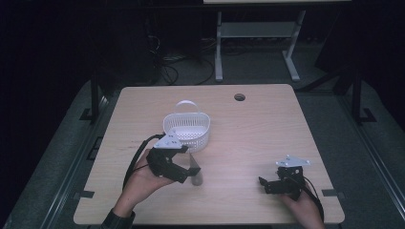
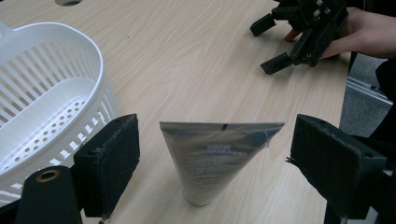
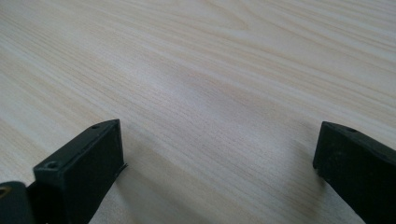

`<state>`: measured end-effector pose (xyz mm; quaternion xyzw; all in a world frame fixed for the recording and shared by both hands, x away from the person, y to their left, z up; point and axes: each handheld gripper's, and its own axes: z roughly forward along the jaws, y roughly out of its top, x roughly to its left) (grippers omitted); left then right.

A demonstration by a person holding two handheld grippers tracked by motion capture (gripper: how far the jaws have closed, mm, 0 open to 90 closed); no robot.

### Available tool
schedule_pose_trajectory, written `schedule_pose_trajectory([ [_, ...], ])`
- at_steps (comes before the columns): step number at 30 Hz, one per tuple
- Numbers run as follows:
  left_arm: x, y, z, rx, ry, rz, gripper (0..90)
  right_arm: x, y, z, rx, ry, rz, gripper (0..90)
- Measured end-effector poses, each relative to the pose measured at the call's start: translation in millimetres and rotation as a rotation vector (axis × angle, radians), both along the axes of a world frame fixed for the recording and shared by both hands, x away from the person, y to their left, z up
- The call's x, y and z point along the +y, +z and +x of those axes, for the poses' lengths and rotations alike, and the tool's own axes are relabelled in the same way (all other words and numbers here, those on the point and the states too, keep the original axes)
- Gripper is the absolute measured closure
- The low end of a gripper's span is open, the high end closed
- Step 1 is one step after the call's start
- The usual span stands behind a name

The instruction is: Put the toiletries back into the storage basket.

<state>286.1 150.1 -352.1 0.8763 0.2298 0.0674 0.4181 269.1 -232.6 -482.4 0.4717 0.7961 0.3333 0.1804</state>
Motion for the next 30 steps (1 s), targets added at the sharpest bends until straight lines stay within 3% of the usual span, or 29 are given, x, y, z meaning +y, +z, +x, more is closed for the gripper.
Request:
schedule_pose_trajectory([
  [19, -19.6, -12.9, 5.9, 0.027, -0.003, 0.024, 15.8, 0.0, 0.0, -0.1, 0.001, 0.000, 0.001, 1.1],
  [30, -18.8, -13.1, 5.5, 0.023, 0.005, 0.018, 28.8, 0.1, 0.1, -0.1, 0.002, 0.000, 0.002, 1.1],
])
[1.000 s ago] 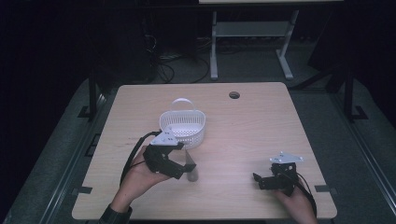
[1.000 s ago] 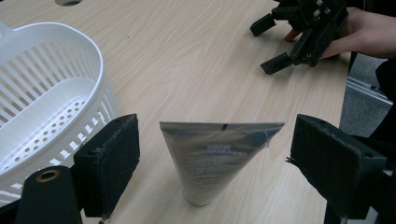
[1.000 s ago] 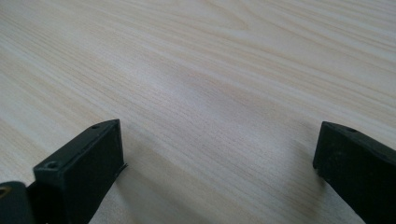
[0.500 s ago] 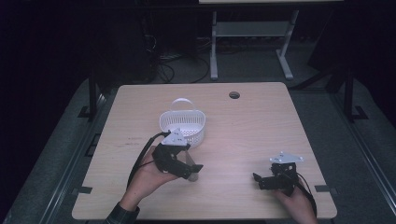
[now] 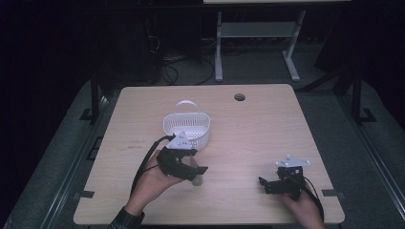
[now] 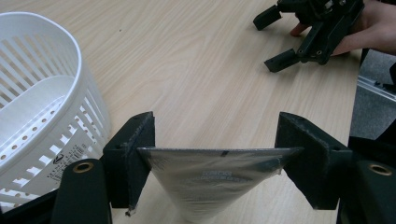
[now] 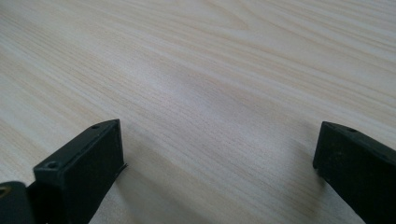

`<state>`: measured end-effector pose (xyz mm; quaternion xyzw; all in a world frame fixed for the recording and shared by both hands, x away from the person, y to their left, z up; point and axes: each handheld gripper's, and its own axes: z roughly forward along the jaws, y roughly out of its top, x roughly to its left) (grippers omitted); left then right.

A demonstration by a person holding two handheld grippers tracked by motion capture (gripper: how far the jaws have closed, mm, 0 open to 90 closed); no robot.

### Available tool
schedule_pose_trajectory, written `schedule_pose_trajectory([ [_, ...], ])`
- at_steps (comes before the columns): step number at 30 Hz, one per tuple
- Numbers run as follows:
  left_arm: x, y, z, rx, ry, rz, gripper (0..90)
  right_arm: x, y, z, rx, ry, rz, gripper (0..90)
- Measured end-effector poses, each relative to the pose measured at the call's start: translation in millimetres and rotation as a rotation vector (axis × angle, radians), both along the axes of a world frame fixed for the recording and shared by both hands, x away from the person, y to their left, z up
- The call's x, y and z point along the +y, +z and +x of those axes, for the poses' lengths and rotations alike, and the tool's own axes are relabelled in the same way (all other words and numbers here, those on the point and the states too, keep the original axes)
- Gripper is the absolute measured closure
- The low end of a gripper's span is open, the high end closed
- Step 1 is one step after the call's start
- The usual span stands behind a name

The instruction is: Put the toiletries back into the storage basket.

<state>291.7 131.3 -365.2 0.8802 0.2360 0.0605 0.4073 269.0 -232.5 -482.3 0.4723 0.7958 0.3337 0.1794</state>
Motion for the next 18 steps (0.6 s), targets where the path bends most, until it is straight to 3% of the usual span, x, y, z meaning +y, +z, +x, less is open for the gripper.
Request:
schedule_pose_trajectory([
  [18, 4.7, 2.8, 1.0, 0.015, -0.011, -0.001, 29.3, 0.0, -0.1, -0.1, -0.001, 0.000, -0.001, 1.2],
])
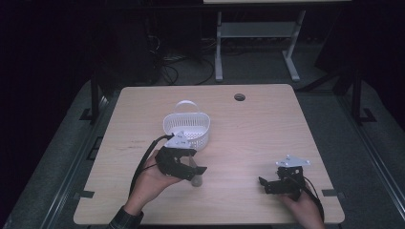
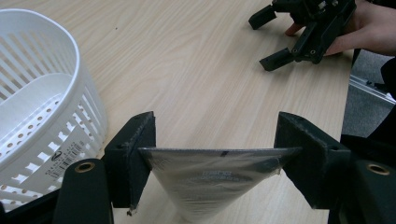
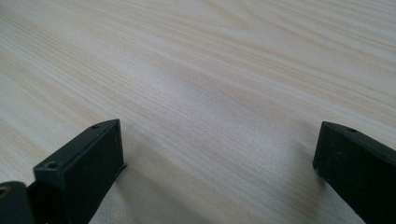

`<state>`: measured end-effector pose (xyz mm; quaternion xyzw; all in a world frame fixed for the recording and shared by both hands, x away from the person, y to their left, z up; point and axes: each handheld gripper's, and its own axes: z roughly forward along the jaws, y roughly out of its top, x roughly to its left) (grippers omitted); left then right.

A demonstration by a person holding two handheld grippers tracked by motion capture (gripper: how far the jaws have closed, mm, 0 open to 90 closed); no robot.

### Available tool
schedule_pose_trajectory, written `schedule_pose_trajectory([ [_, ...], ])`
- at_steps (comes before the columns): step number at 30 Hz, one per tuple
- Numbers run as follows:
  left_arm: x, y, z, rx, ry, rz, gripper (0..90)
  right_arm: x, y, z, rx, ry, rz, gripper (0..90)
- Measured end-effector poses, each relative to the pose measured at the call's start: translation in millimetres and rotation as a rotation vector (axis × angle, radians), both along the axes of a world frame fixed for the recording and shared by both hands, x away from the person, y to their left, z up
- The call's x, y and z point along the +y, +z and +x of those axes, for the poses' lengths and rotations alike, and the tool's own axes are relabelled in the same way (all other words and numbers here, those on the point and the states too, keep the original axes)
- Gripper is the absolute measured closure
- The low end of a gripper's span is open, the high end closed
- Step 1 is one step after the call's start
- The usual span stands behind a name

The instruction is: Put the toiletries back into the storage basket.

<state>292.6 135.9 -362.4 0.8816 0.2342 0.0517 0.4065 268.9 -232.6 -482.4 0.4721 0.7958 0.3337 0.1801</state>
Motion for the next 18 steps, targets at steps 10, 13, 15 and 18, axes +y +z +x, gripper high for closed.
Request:
schedule_pose_trajectory([
  [10, 9.7, 3.9, 2.4, -0.002, 0.020, -0.004, 29.4, 0.2, 0.1, -0.7, 0.001, -0.001, 0.001, 1.1],
  [13, 12.9, 4.9, 3.0, -0.004, 0.028, -0.005, 29.4, 0.2, 0.0, -0.7, 0.001, -0.001, 0.001, 1.1],
  [15, 14.9, 5.6, 3.4, -0.006, 0.034, -0.006, 29.4, 0.1, 0.0, -0.7, 0.001, 0.000, 0.001, 1.1],
  [18, 18.3, 6.6, 4.2, -0.003, 0.042, -0.010, 29.4, 0.1, 0.0, -0.7, 0.001, -0.001, 0.001, 1.1],
])
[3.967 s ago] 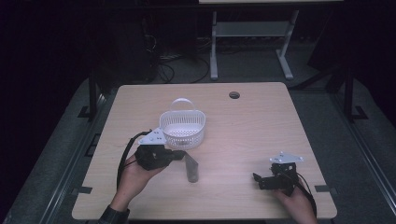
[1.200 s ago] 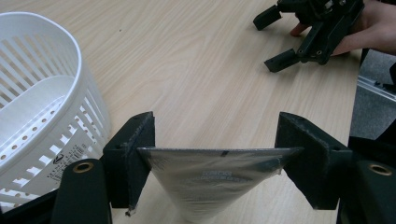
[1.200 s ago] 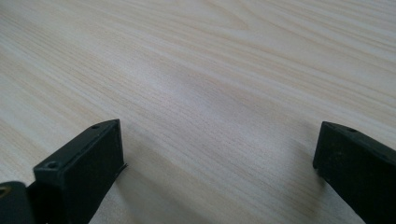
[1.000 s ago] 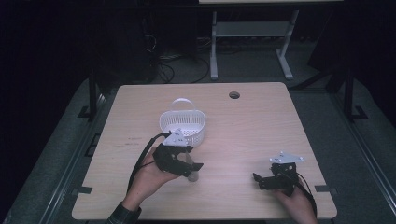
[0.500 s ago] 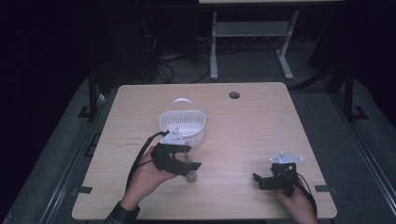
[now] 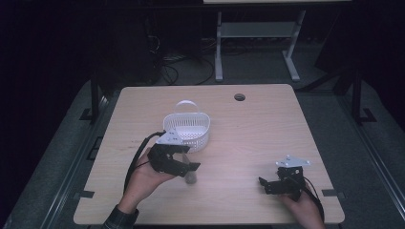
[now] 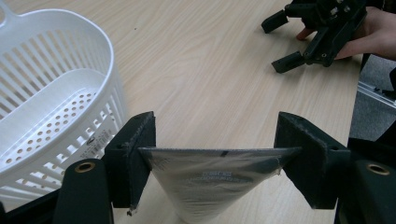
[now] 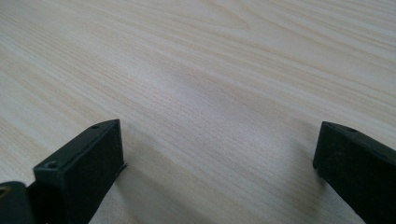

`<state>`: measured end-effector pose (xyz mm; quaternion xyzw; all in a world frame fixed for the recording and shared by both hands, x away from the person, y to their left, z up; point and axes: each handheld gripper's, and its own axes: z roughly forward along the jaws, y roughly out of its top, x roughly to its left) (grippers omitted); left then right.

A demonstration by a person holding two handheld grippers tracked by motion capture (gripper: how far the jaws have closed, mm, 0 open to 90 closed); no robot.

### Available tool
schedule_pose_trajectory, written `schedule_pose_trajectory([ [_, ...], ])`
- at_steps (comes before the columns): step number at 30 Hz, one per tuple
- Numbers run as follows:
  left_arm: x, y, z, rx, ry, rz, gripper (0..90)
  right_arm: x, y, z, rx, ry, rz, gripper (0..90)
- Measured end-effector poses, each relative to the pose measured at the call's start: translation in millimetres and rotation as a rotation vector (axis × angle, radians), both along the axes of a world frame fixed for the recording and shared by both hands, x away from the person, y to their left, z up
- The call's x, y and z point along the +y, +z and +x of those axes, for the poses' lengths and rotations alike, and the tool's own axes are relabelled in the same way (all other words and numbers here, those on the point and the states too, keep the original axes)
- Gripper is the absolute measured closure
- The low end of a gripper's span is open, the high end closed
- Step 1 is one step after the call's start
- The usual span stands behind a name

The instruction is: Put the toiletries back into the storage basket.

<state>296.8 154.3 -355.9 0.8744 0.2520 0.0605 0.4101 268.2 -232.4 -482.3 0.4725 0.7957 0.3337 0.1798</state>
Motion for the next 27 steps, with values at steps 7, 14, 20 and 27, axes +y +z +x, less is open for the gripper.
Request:
schedule_pose_trajectory([
  [7, 8.6, 2.3, 2.3, -0.003, 0.022, -0.002, 29.4, 0.0, 0.0, 0.0, -0.001, 0.000, 0.000, 1.1],
  [14, 15.7, 3.5, 6.0, -0.008, 0.044, -0.003, 29.4, 0.0, 0.0, 0.0, 0.000, 0.000, -0.001, 1.1],
  [20, 20.5, 3.8, 10.1, -0.011, 0.062, -0.010, 29.4, 0.0, 0.0, 0.0, 0.000, -0.001, 0.000, 1.1],
  [27, 26.1, 8.2, 15.4, -0.024, 0.077, -0.012, 29.4, 0.0, 0.0, 0.0, 0.000, 0.000, 0.000, 1.1],
])
